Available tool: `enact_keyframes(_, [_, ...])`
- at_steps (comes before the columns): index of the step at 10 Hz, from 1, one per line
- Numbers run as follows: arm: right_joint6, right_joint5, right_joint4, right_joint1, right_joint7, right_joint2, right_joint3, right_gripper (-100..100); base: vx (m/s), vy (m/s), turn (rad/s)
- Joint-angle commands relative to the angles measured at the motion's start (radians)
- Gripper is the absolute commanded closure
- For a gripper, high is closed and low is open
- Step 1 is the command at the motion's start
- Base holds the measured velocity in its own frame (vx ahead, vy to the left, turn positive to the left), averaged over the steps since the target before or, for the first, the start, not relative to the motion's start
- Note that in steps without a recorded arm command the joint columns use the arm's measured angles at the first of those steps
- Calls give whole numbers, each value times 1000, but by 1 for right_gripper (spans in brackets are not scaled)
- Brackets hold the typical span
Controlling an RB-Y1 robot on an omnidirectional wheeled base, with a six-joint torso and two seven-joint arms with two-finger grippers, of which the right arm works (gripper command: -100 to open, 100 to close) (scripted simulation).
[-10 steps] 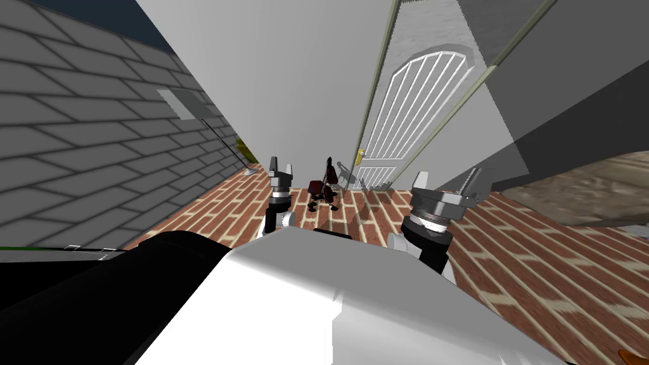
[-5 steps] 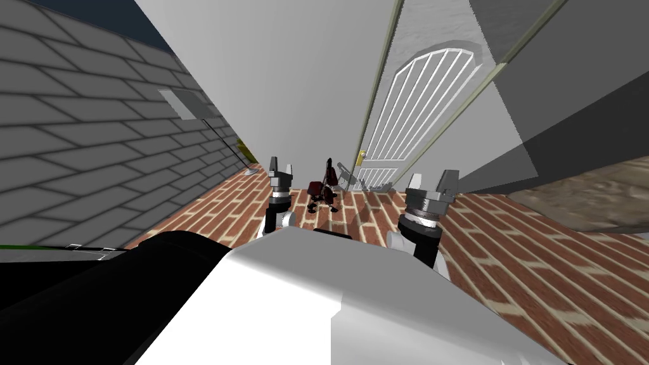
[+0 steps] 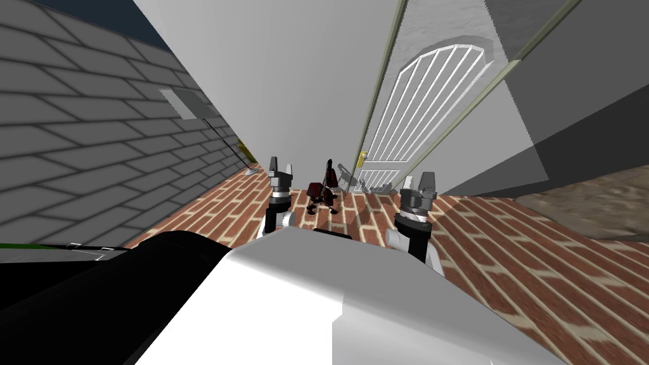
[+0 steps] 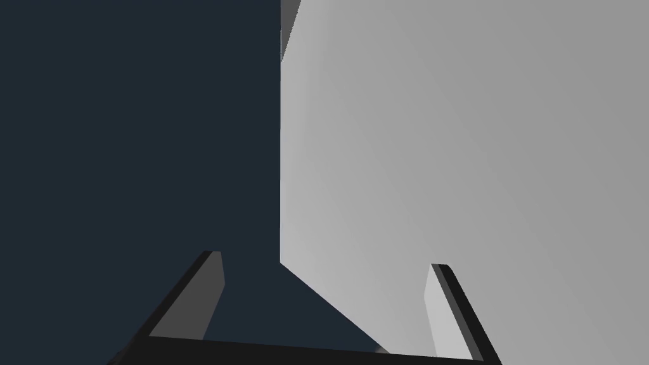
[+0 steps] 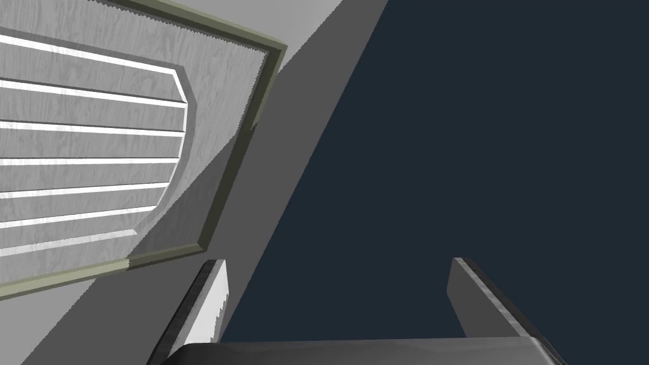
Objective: Pull the door open
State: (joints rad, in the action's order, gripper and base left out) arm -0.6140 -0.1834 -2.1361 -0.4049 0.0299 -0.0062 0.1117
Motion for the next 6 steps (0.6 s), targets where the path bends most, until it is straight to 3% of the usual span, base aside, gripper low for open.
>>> enact_keyframes(1, [7,-16,45,29,-35,-9,10,-100,82,-34,38])
enact_keyframes(4, [11,-45,135,79,-99,-27,33,-100,95,-24,36])
enact_keyframes(5, [11,-45,135,79,-99,-27,33,-100,65,-23,18])
enact_keyframes(6, [13,-55,167,97,-122,-33,41,-100,51,-11,26])
